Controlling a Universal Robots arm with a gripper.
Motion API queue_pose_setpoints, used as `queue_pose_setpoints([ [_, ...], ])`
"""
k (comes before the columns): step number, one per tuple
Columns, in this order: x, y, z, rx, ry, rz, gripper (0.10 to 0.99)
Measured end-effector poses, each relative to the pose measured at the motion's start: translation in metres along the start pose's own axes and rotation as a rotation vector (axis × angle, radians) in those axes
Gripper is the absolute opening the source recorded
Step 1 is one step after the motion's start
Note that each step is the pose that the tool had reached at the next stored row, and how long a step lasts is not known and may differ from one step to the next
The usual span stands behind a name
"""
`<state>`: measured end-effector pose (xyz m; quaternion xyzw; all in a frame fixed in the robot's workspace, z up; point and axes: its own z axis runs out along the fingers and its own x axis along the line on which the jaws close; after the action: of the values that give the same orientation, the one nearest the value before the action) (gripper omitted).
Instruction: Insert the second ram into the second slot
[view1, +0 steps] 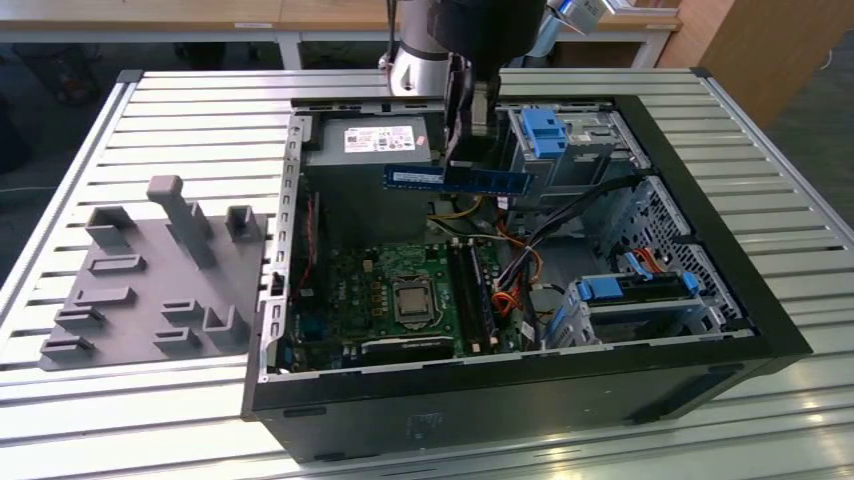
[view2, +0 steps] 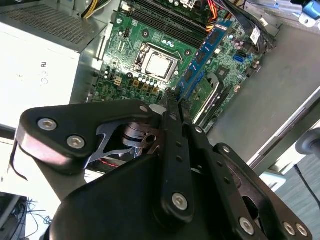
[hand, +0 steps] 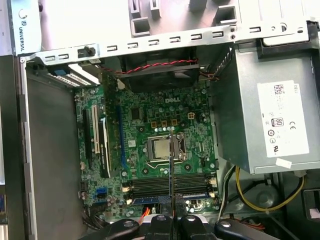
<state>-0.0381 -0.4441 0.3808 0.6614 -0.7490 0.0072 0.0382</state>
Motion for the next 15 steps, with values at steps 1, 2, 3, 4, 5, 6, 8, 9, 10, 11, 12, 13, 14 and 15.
queue_pose_setpoints([
  [1, 0.0000, 0.0000, 0.0000, 0.000, -0.0001, 0.002, 0.137],
  [2, 0.0000, 0.0000, 0.0000, 0.000, -0.0002, 0.004, 0.137],
  [3, 0.0000, 0.0000, 0.0000, 0.000, -0.0002, 0.006, 0.137],
  [4, 0.0000, 0.0000, 0.0000, -0.001, -0.0003, 0.008, 0.137],
  [5, 0.0001, 0.0000, 0.0000, -0.001, -0.0005, 0.011, 0.137],
  [6, 0.0003, -0.0001, 0.0001, -0.001, -0.0007, 0.015, 0.137],
  [8, 0.0002, 0.0000, 0.0001, -0.001, -0.0009, 0.022, 0.137],
  [9, 0.0002, 0.0000, 0.0001, -0.002, -0.0010, 0.024, 0.137],
  [10, 0.0002, 0.0000, 0.0001, -0.002, -0.0011, 0.026, 0.137],
  [11, 0.0002, 0.0000, 0.0001, -0.002, -0.0011, 0.028, 0.137],
  [12, 0.0003, 0.0000, 0.0001, -0.002, -0.0012, 0.030, 0.137],
  [13, 0.0003, 0.0000, 0.0001, -0.002, -0.0013, 0.031, 0.137],
  [14, 0.0002, 0.0000, 0.0001, -0.002, -0.0013, 0.033, 0.137],
  [15, 0.0003, 0.0000, 0.0001, -0.002, -0.0014, 0.034, 0.137],
])
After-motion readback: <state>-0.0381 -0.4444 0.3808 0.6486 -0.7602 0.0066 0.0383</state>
